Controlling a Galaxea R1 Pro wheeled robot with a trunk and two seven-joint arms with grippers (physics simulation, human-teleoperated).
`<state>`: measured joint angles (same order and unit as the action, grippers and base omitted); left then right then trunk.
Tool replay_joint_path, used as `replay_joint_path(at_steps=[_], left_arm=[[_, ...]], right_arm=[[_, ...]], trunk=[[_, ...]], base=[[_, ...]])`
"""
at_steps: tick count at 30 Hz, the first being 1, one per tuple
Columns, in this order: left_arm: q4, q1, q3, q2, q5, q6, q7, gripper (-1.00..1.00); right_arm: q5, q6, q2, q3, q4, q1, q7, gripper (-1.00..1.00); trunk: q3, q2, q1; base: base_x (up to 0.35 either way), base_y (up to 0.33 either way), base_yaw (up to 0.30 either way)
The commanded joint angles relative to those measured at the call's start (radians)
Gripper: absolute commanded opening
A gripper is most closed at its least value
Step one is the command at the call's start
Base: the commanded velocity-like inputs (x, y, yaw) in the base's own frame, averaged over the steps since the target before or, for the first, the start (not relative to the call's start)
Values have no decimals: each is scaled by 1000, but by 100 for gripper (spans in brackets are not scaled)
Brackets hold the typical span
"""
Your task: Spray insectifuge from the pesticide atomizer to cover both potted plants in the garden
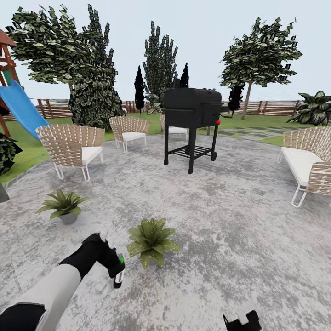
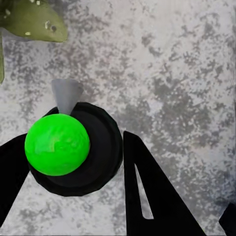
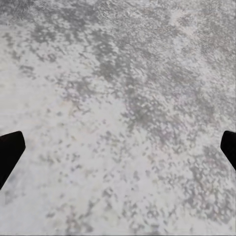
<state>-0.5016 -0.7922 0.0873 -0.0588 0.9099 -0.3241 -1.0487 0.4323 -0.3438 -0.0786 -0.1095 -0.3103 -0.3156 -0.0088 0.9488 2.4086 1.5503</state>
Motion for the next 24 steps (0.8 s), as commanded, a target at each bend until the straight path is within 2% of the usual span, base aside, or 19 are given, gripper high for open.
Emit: replay_joint_path(at_steps=[1,3,5,6,8,9,10,12,15,16,19,21,24], left_arm=[[4,0,6,0,-12,13,2,-100],[14,0,7,4,-20,69,7,-100],[20,1,9,8,-21,149,9,-100],[21,1,10,9,-21,164,9,-100],[28,7,14,6,-18,190,9,-100],[36,18,18,4,-13,208,9,-100],[41,24,19,2,-10,233,9,-100],[44,39,20,1,6,265,9,-100],[43,56,20,1,42,276,9,-100],[43,60,20,2,58,283,10,-100],[44,69,18,8,78,347,10,-100],[44,75,16,11,80,377,11,-100],[43,78,14,14,73,392,14,-100]], right_arm=[[38,-4,0,-7,-32,0,49,100],[77,-3,0,-6,-94,0,152,100],[112,-2,0,-6,-175,0,288,100],[122,-2,0,-6,-198,0,326,100],[175,-1,0,-5,-275,-1,483,100],[198,0,1,-6,-329,-2,587,100],[206,0,2,-6,-370,-3,660,100],[209,0,3,-5,-402,-6,714,100],[211,0,10,-3,-409,-6,726,100],[212,0,14,-3,-410,-7,728,-100],[211,-1,18,-2,-411,-7,731,-100],[211,-1,26,5,-413,-7,731,-100],[210,0,54,66,-434,-7,747,-100]], trunk=[[1,0,0],[1,0,0],[1,0,0],[1,0,0],[1,0,0],[1,0,0],[1,0,0],[1,0,0],[1,0,0],[1,0,0],[1,0,0],[1,0,0],[1,0,0]], base=[[0,0,0],[0,0,0],[0,0,0],[0,0,0],[0,0,0],[0,0,0],[0,0,0],[0,0,0],[0,0,0],[0,0,0],[0,0,0],[0,0,0],[0,0,0]])
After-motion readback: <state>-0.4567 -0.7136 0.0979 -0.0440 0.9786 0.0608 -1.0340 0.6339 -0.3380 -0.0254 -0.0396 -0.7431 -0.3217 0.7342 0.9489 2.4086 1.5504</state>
